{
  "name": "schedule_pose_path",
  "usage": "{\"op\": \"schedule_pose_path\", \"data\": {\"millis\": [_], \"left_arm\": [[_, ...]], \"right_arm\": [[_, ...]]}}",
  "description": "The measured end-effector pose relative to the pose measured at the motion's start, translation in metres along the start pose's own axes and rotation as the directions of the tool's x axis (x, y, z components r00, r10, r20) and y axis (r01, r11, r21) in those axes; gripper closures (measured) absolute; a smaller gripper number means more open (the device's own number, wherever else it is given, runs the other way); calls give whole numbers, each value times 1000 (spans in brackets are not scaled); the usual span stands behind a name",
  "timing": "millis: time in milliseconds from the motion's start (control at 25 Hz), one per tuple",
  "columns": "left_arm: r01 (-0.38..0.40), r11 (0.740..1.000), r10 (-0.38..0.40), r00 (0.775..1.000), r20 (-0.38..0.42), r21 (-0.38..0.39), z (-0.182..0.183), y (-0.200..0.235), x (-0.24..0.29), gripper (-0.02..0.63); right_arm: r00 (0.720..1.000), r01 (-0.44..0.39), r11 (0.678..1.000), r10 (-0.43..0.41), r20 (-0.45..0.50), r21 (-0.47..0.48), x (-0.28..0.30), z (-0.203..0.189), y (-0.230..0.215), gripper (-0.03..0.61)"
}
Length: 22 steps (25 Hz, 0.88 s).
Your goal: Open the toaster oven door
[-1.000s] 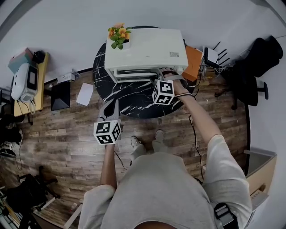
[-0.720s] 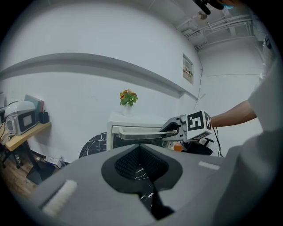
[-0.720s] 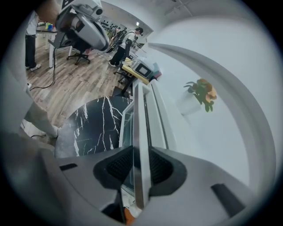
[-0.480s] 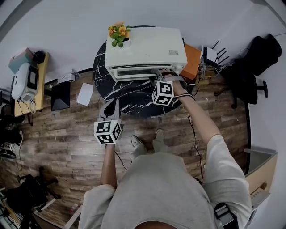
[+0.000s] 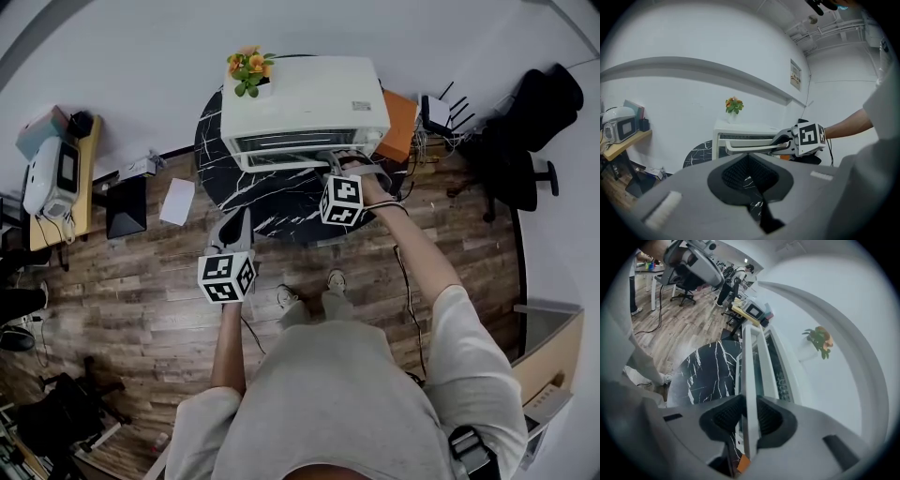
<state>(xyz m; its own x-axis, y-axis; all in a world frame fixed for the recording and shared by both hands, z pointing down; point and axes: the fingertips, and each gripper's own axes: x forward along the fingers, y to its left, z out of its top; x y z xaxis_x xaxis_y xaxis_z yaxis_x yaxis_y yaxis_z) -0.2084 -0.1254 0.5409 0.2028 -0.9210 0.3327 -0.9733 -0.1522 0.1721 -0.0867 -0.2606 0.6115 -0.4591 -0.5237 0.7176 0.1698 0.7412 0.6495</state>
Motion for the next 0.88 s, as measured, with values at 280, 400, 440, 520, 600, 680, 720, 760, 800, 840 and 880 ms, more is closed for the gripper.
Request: {"op": "schedule_pose_path", "data": {"millis": [280,400,440,520,600,680,720,760,800,840,880], "left_arm": [[39,999,-39,999,-1,8,-2,1,-5,603],[52,999,-52,999,-3,10,-4,3,-9,603],[56,998,-56,998,-4,10,-5,4,-10,603],[65,998,-65,998,-4,12,-6,6,-13,603],[73,997,-72,997,-5,13,-7,8,-16,603],[79,997,-78,997,-9,13,-10,10,-20,603],[81,997,-81,997,-11,13,-11,11,-22,603],[83,996,-83,996,-14,14,-13,12,-23,603],[83,996,-83,996,-15,14,-15,13,-25,603],[82,996,-82,996,-17,15,-16,14,-26,603],[81,997,-81,997,-17,16,-17,15,-28,603]], "right_arm": [[999,1,1000,-1,-39,3,-3,1,15,479],[998,1,1000,0,-58,8,-4,1,23,479],[998,1,1000,0,-65,8,-5,1,26,480],[997,3,1000,-3,-80,5,-5,0,31,482],[996,4,1000,-3,-92,10,-6,0,35,482],[995,4,1000,-2,-103,17,-6,-1,40,482],[994,3,1000,-1,-110,18,-6,-1,42,483],[993,3,1000,0,-115,19,-6,-2,45,483],[993,3,1000,0,-120,22,-6,-2,47,483],[992,4,1000,-1,-123,25,-6,-2,49,483],[992,7,1000,-3,-126,28,-6,-2,51,483]]}}
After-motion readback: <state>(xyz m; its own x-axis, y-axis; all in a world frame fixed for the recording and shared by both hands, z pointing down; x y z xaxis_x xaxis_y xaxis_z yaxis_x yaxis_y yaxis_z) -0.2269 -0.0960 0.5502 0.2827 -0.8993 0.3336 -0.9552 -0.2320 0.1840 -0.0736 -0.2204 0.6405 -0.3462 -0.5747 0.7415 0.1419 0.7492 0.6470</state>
